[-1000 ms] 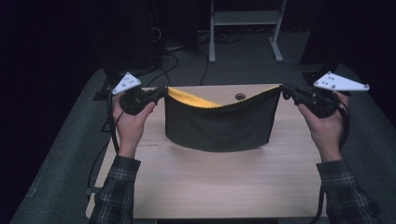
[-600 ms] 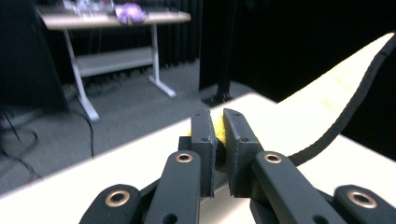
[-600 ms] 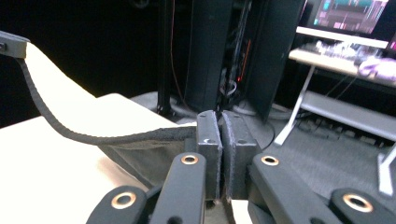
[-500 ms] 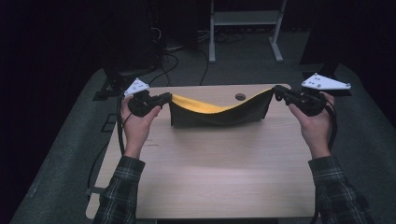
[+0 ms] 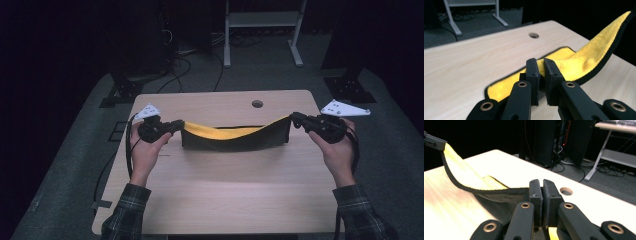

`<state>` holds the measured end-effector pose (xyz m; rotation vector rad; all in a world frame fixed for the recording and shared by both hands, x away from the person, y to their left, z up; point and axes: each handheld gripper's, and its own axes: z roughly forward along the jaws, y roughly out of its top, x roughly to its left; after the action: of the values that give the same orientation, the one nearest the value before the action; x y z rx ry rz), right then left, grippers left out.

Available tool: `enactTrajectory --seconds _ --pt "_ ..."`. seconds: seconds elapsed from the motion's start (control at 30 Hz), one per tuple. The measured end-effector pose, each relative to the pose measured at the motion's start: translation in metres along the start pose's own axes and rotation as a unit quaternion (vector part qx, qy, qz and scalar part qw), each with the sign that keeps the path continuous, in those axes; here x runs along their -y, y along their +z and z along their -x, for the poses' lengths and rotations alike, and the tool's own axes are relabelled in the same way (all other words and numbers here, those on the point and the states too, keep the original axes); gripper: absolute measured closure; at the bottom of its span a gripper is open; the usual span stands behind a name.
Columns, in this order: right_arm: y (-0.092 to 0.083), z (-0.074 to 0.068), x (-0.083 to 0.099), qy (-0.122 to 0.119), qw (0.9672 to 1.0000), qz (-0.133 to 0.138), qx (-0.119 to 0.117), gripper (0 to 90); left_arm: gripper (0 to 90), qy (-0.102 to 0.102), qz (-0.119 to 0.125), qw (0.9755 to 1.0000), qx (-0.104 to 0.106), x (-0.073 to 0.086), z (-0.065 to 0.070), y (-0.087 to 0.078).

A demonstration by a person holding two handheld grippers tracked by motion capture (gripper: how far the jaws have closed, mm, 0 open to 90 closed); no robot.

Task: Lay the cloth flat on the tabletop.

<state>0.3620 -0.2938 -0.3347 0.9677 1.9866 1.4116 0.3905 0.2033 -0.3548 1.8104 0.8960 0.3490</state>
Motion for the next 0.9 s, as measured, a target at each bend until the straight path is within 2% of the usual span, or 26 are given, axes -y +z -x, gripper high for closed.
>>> enactTrajectory --seconds 0.23,0.47,0.63,0.73,0.9 --pt "-0.013 -0.009 0.023 0.001 0.9997 -0.017 -0.018 85.7 83.0 0.002 -0.020 0.9997 0.013 0.018 0.010 -0.007" --pt "-0.027 -0.020 0.048 -0.010 0.9982 -0.050 -0.033 85.6 82.9 0.000 -0.047 0.9987 0.021 0.040 0.021 -0.014" --pt "-0.035 -0.028 0.068 -0.005 0.9965 -0.071 -0.045 85.6 82.8 -0.018 -0.064 0.9974 0.027 0.063 0.023 -0.020" --pt "-0.038 -0.032 0.074 -0.005 0.9957 -0.079 -0.049 85.6 82.7 -0.031 -0.074 0.9960 0.039 0.077 0.026 -0.024" --pt "-0.046 -0.042 0.087 -0.008 0.9939 -0.095 -0.055 85.6 82.4 -0.037 -0.092 0.9942 0.041 0.094 0.032 -0.029"
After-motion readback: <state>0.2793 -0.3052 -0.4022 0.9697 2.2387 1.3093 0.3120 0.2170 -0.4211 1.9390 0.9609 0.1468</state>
